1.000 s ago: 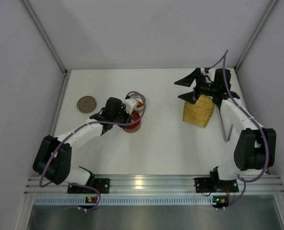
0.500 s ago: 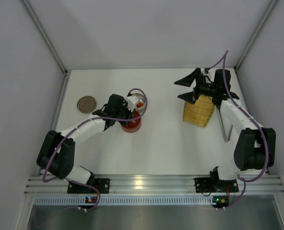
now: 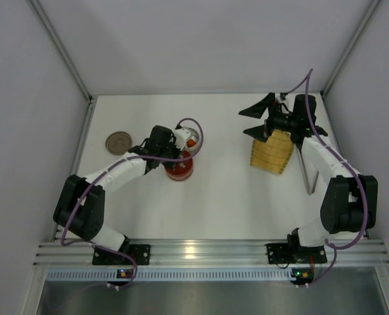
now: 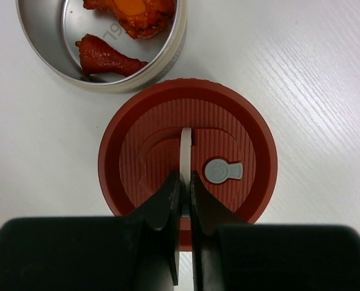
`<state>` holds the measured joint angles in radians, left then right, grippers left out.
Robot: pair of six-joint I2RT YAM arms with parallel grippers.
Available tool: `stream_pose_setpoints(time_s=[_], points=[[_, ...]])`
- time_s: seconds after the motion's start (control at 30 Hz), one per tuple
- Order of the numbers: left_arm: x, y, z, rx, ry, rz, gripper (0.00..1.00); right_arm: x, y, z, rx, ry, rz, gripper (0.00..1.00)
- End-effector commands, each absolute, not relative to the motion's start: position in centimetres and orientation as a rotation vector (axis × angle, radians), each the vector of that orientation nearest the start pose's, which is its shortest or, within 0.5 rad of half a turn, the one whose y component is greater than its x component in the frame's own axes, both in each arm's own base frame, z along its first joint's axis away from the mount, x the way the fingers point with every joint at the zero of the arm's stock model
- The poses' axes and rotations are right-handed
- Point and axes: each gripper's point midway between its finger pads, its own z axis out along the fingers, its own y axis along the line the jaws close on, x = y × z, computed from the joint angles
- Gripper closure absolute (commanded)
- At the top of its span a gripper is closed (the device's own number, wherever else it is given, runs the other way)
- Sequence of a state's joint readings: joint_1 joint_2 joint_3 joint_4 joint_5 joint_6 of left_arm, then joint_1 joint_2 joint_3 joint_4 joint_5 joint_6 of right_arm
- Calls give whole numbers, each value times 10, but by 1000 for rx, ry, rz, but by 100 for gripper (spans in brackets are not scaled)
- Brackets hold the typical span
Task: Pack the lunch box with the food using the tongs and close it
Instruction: Close the box lid on the packing box.
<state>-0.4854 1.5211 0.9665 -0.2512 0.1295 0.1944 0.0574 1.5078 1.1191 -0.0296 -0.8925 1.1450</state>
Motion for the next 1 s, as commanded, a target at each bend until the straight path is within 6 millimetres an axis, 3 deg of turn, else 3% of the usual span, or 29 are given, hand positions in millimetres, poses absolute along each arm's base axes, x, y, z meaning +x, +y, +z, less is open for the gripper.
stream_pose_setpoints(time_s=[0.0, 0.2, 0.57, 0.67, 0.73, 0.87, 0.97], points=[[354, -200, 115, 855, 2186, -273, 100, 381, 180, 271, 467, 2096, 1618, 1], [347, -205, 120, 859, 2258, -313, 100, 381, 179, 271, 463, 2095, 1621, 1], [336, -199, 105, 802, 2416, -242, 100, 381, 180, 271, 468, 2098, 1627, 1], [333, -198, 108, 637, 2477, -250, 100, 381, 178, 271, 471, 2097, 1623, 1], [342, -182, 112, 461, 2479, -133, 100, 380, 178, 271, 468, 2097, 1621, 1], [351, -165, 139, 136, 2391, -72, 100, 381, 177, 269, 474, 2099, 1618, 1], [354, -159, 152, 15, 2358, -21, 100, 381, 177, 268, 475, 2098, 1615, 1]])
